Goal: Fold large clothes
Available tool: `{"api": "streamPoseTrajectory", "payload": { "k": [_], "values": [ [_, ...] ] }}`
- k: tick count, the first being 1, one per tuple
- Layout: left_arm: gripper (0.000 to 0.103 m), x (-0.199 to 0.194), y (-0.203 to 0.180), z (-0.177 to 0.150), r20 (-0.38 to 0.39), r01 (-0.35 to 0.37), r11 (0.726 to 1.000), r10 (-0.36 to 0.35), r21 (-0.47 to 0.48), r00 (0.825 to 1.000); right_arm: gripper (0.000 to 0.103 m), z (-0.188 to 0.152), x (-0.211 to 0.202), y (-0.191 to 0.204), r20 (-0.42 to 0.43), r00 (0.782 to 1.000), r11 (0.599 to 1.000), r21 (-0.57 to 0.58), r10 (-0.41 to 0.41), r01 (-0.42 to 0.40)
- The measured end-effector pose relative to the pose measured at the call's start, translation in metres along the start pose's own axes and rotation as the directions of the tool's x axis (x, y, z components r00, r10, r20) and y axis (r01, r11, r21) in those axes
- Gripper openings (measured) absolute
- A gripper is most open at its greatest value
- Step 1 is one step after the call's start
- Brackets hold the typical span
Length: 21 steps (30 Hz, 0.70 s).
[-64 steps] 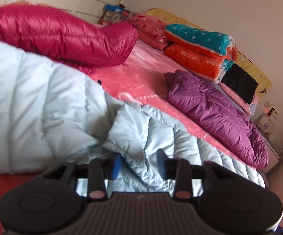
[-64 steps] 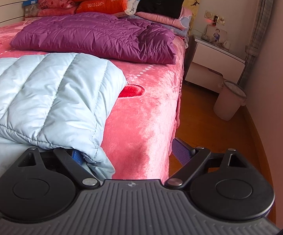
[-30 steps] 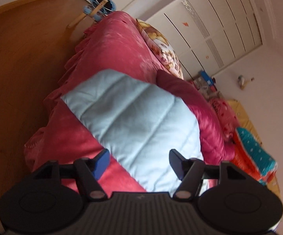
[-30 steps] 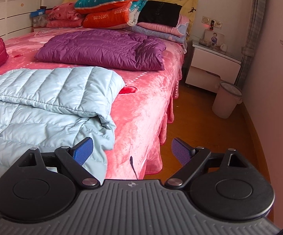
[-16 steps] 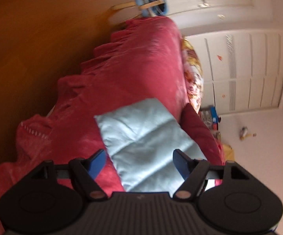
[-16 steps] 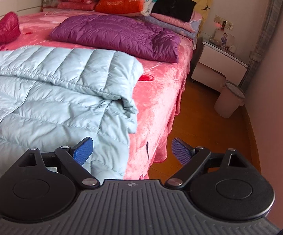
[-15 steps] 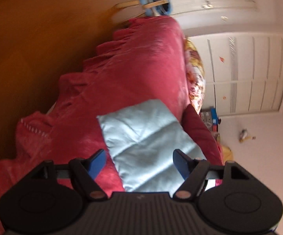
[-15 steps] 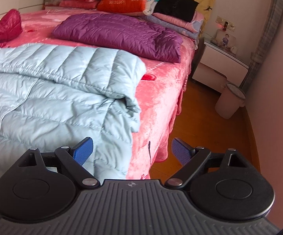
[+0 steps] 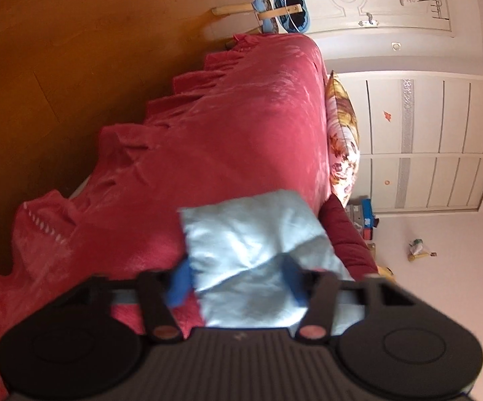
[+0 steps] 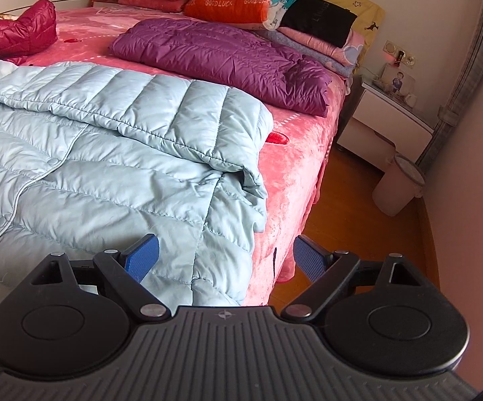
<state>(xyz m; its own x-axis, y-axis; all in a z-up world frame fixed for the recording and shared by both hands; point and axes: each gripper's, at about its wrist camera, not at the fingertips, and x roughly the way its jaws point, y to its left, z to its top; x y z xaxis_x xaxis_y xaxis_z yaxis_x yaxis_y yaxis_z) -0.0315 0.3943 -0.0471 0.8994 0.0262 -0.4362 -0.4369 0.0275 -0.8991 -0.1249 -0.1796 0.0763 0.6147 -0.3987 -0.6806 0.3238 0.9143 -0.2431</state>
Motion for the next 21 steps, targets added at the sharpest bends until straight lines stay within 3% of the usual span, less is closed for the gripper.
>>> {"api": "streamPoseTrajectory", "payload": {
  "k": [3,6,14,21],
  "values": [
    [0.014,-0.002,-0.001,-0.001,0.010,0.005,1.000,-0.005,0.005,1.000,0.103,0.000,0.000,-0.003,0.012,1.000,1.000,0.013,0.000,0.000],
    [0.002,-0.006,-0.008,-0.003,0.026,0.033,0.998,-0.034,0.058,0.999,0.103,0.001,0.002,-0.007,0.021,1.000,1.000,0.031,0.000,-0.001],
    [0.000,-0.032,-0.029,-0.013,0.077,0.157,0.978,-0.168,0.138,0.983,0.103,0.002,0.005,-0.020,0.069,0.998,0.996,0.089,0.007,-0.013],
    [0.000,-0.065,-0.069,-0.022,0.092,0.253,0.928,-0.287,0.275,0.953,0.103,0.002,0.010,-0.035,0.117,0.993,0.986,0.164,0.008,-0.027]
  ]
}}
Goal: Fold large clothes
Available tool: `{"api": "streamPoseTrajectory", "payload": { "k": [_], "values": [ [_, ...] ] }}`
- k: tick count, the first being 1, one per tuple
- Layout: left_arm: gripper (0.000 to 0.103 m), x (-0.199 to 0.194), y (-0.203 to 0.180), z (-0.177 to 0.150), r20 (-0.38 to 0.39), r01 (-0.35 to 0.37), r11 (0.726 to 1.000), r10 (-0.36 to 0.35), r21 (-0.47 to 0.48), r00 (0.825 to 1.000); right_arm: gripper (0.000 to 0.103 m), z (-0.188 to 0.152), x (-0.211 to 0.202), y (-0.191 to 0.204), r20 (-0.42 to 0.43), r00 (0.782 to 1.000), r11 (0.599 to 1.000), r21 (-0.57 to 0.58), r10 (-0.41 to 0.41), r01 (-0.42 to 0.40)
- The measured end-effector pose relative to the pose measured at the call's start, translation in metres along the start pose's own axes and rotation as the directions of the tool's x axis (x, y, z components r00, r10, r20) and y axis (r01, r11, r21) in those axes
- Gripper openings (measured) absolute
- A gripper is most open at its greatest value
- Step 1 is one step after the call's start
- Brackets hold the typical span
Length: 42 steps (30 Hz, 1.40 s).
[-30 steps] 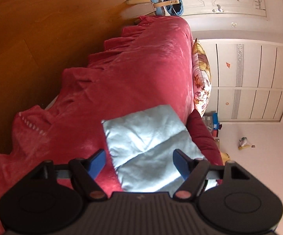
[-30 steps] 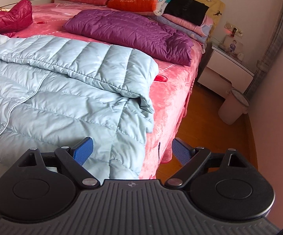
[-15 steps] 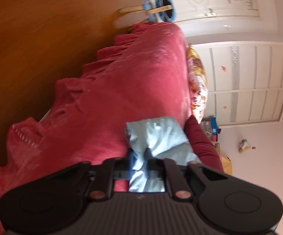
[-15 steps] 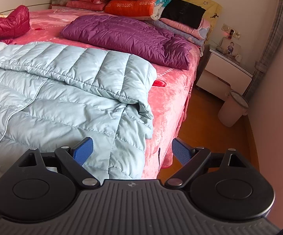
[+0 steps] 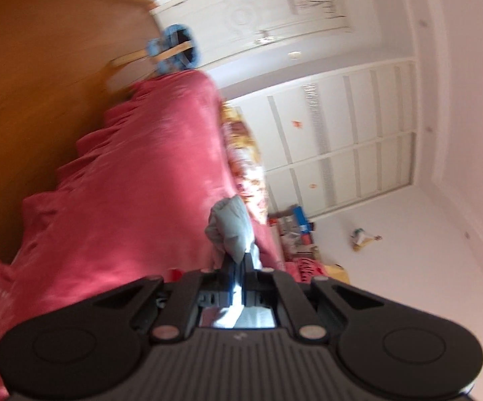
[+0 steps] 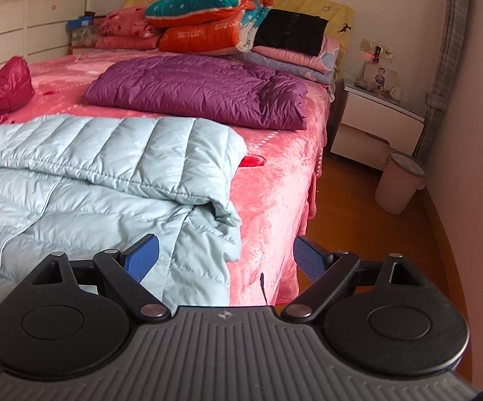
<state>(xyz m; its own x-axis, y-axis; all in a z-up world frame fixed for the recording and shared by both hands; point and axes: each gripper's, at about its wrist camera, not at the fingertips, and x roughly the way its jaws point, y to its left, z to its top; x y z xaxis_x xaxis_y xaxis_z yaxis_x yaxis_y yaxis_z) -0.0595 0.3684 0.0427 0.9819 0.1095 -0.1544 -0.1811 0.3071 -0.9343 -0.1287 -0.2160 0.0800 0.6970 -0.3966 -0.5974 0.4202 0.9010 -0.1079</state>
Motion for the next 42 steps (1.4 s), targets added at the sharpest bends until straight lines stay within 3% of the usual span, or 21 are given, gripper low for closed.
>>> {"api": "streamPoseTrajectory", "payload": {
  "k": [4,9,14,18,23,30,32,35,39,42],
  "values": [
    [0.000,-0.010,-0.040,-0.007,-0.006,0.089,0.993,-0.089,0.079,0.996,0.103,0.003,0.009,-0.007,0.026,1.000,0.999,0.033,-0.007,0.006],
    [0.000,-0.020,-0.098,-0.030,-0.068,0.216,0.957,-0.207,0.191,0.976,0.103,0.010,0.022,-0.019,0.062,0.998,0.995,0.098,-0.004,-0.002],
    [0.000,-0.016,-0.155,-0.067,-0.170,0.323,0.908,-0.285,0.268,0.943,0.103,0.015,0.037,-0.042,0.081,0.997,0.969,0.248,0.003,-0.023],
    [0.000,-0.010,-0.198,-0.110,-0.274,0.400,0.854,-0.318,0.333,0.908,0.103,0.015,0.050,-0.068,0.093,0.996,0.921,0.388,0.001,-0.037],
    [0.000,-0.003,-0.241,-0.174,-0.418,0.498,0.773,-0.333,0.392,0.845,0.103,0.009,0.073,-0.106,0.092,0.996,0.816,0.574,0.019,-0.069],
    [0.000,-0.003,-0.276,-0.280,-0.612,0.618,0.665,-0.296,0.419,0.734,0.103,-0.005,0.104,-0.145,0.092,0.992,0.615,0.779,0.082,-0.123],
    [0.000,-0.006,-0.277,-0.311,-0.658,0.644,0.640,-0.275,0.419,0.701,0.103,-0.003,0.107,-0.145,0.105,0.991,0.605,0.784,0.087,-0.136],
    [0.000,-0.009,-0.272,-0.356,-0.716,0.669,0.611,-0.226,0.424,0.661,0.103,0.003,0.109,-0.145,0.129,0.988,0.633,0.759,0.084,-0.152],
    [0.000,-0.009,-0.251,-0.406,-0.782,0.679,0.597,-0.132,0.428,0.609,0.103,0.010,0.112,-0.148,0.141,0.987,0.659,0.735,0.082,-0.160],
    [0.000,-0.014,-0.233,-0.441,-0.818,0.686,0.582,-0.061,0.435,0.571,0.103,0.009,0.116,-0.153,0.141,0.985,0.651,0.740,0.095,-0.169]
  ]
}}
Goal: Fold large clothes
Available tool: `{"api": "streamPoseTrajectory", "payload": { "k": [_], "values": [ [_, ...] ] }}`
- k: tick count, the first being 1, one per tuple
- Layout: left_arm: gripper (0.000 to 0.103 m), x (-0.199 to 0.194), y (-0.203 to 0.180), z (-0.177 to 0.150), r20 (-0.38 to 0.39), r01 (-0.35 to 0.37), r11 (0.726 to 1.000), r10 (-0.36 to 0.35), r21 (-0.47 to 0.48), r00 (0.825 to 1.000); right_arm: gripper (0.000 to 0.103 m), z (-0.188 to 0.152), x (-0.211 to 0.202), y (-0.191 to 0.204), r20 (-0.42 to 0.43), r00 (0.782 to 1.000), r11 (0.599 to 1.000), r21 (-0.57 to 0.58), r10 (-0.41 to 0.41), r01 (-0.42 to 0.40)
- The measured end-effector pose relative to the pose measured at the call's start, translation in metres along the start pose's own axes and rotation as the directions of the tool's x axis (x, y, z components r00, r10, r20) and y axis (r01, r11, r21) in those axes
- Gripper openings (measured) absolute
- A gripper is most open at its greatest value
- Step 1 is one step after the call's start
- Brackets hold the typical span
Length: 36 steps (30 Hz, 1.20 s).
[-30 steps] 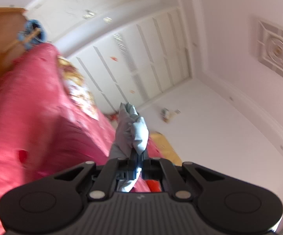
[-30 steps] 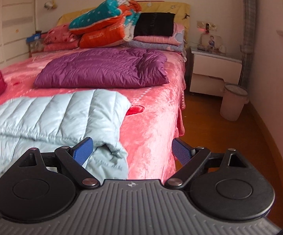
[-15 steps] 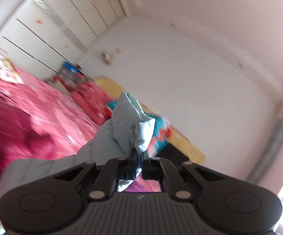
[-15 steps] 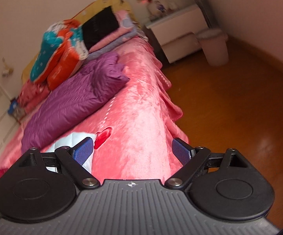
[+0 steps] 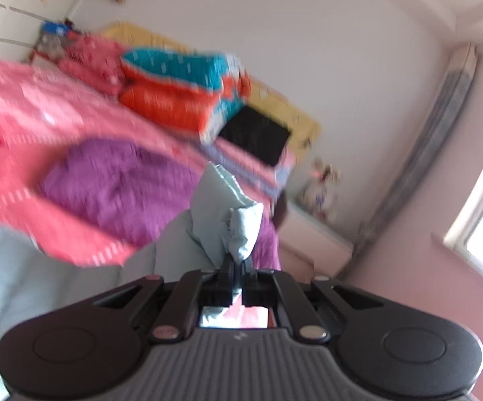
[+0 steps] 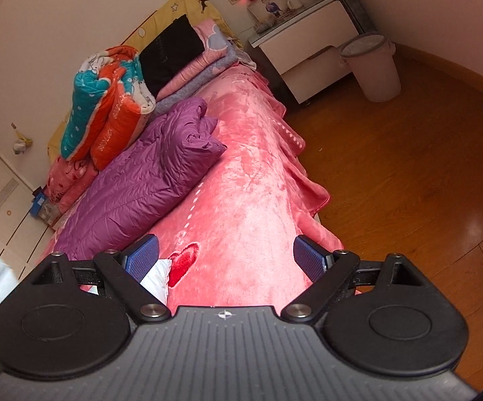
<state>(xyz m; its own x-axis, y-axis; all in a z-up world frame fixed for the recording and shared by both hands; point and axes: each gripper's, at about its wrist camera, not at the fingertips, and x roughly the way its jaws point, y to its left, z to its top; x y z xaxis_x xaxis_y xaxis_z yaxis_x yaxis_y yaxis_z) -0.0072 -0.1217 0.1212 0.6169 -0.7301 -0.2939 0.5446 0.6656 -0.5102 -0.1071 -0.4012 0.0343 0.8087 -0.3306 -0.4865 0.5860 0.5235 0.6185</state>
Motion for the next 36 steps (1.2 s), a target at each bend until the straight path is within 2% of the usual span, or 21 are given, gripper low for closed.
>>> {"api": "streamPoseTrajectory", "payload": {
  "k": [7,11,13,15,20,23,26,29,32,36],
  "values": [
    [0.000,0.045,-0.008,-0.055,-0.159,-0.029,0.994,0.045,0.104,0.986,0.103,0.006,0.005,-0.004,-0.009,1.000,0.999,0.042,0.023,-0.022],
    [0.004,0.052,-0.001,-0.061,-0.212,-0.027,0.993,0.052,0.118,0.976,0.103,0.004,0.011,0.001,-0.024,0.999,0.999,0.028,0.041,-0.041],
    [0.014,0.051,-0.001,-0.063,-0.226,-0.013,0.993,0.040,0.118,0.973,0.103,0.004,0.013,0.004,-0.029,0.998,0.998,0.020,0.055,-0.055],
    [0.040,0.045,-0.002,-0.060,-0.234,0.004,0.992,0.026,0.123,0.972,0.103,0.003,0.014,0.007,-0.032,0.997,0.997,0.018,0.073,-0.072],
    [0.067,0.027,-0.005,-0.062,-0.237,0.054,0.983,-0.011,0.176,0.972,0.103,0.002,0.014,0.016,-0.033,0.992,0.992,0.008,0.125,-0.125],
    [0.068,0.012,-0.004,-0.060,-0.239,0.066,0.980,-0.019,0.187,0.971,0.103,0.000,0.012,0.023,-0.030,0.989,0.989,-0.023,0.146,-0.147],
    [0.069,-0.007,0.012,-0.051,-0.199,0.011,0.981,0.028,0.193,0.980,0.103,-0.002,0.010,0.033,-0.032,0.986,0.984,-0.071,0.164,-0.166],
    [0.067,-0.024,0.041,-0.035,-0.139,-0.080,0.984,0.103,0.160,0.985,0.103,-0.004,0.006,0.047,-0.014,0.984,0.974,-0.143,0.177,-0.177],
    [0.063,-0.035,0.069,-0.013,-0.065,-0.190,0.972,0.200,0.136,0.978,0.103,-0.009,0.004,0.062,0.010,0.983,0.962,-0.209,0.182,-0.176],
    [0.059,-0.037,0.099,0.005,-0.002,-0.298,0.946,0.300,0.130,0.954,0.103,-0.019,0.006,0.089,-0.002,0.972,0.926,-0.304,0.235,-0.225]
  ]
}}
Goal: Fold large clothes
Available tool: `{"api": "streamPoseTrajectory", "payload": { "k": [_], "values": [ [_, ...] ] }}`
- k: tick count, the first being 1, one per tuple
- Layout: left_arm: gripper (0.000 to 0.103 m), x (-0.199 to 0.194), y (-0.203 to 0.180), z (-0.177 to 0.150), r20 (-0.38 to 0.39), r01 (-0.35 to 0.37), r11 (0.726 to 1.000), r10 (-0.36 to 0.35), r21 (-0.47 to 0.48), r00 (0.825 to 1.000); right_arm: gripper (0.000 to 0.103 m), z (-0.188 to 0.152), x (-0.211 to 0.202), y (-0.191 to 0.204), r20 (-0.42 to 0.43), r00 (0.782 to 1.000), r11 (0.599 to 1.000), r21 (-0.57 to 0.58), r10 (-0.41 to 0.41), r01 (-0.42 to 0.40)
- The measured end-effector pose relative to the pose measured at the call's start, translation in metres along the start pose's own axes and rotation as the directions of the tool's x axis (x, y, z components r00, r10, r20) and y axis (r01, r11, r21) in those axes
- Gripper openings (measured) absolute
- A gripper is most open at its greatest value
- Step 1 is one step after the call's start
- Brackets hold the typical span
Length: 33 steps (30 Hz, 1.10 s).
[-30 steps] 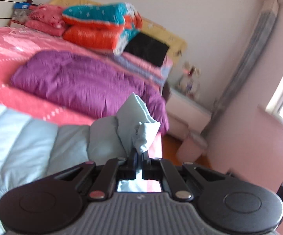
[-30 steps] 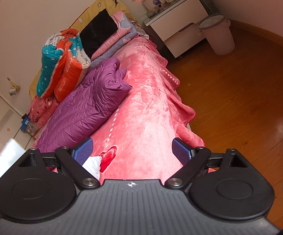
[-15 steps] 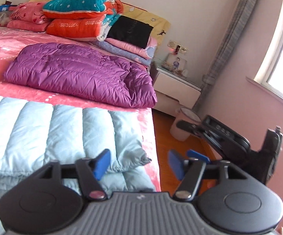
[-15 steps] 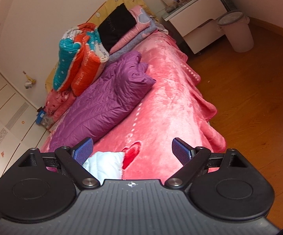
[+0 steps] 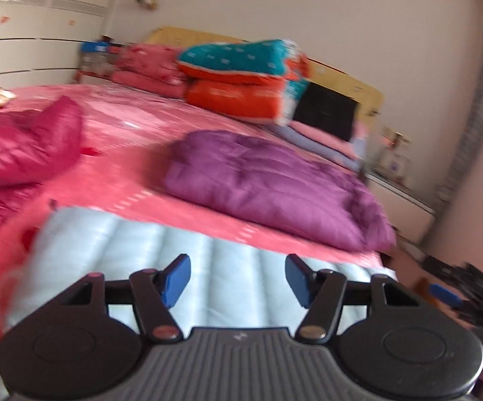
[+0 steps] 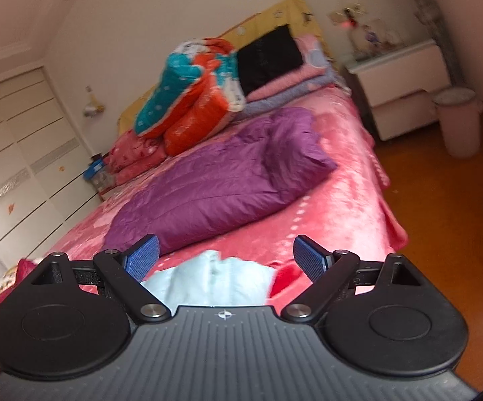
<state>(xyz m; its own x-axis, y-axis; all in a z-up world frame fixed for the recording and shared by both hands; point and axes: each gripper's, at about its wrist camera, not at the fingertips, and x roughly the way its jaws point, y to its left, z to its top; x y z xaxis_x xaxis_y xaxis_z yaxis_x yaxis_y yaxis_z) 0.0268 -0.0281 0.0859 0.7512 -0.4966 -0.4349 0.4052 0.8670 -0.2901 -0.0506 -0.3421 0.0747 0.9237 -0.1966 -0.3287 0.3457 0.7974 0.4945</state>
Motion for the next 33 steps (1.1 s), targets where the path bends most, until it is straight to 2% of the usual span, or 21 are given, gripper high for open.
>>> {"api": "streamPoseTrajectory", "payload": {
  "k": [3,7,13,25,33],
  "values": [
    [0.053,0.014,0.015,0.000,-0.006,-0.058,0.998,0.058,0.007,0.998,0.103,-0.004,0.006,0.023,-0.012,0.999,0.993,-0.108,0.052,-0.053],
    [0.048,0.029,0.036,-0.008,-0.039,-0.155,0.987,0.156,0.037,0.987,0.103,-0.015,0.021,0.048,-0.078,0.995,0.964,-0.251,0.065,-0.083],
    [0.047,0.034,0.069,-0.018,-0.031,-0.265,0.960,0.269,0.094,0.963,0.103,-0.033,0.055,0.058,-0.238,0.971,0.947,-0.302,0.039,-0.112],
    [0.047,0.055,0.083,-0.038,-0.017,-0.253,0.959,0.257,0.126,0.966,0.103,-0.072,0.085,0.076,-0.354,0.925,0.899,-0.436,-0.135,-0.035],
    [0.048,0.061,0.088,-0.044,-0.017,-0.238,0.964,0.241,0.119,0.970,0.103,-0.086,0.090,0.079,-0.344,0.922,0.873,-0.488,-0.175,-0.017]
  ]
}}
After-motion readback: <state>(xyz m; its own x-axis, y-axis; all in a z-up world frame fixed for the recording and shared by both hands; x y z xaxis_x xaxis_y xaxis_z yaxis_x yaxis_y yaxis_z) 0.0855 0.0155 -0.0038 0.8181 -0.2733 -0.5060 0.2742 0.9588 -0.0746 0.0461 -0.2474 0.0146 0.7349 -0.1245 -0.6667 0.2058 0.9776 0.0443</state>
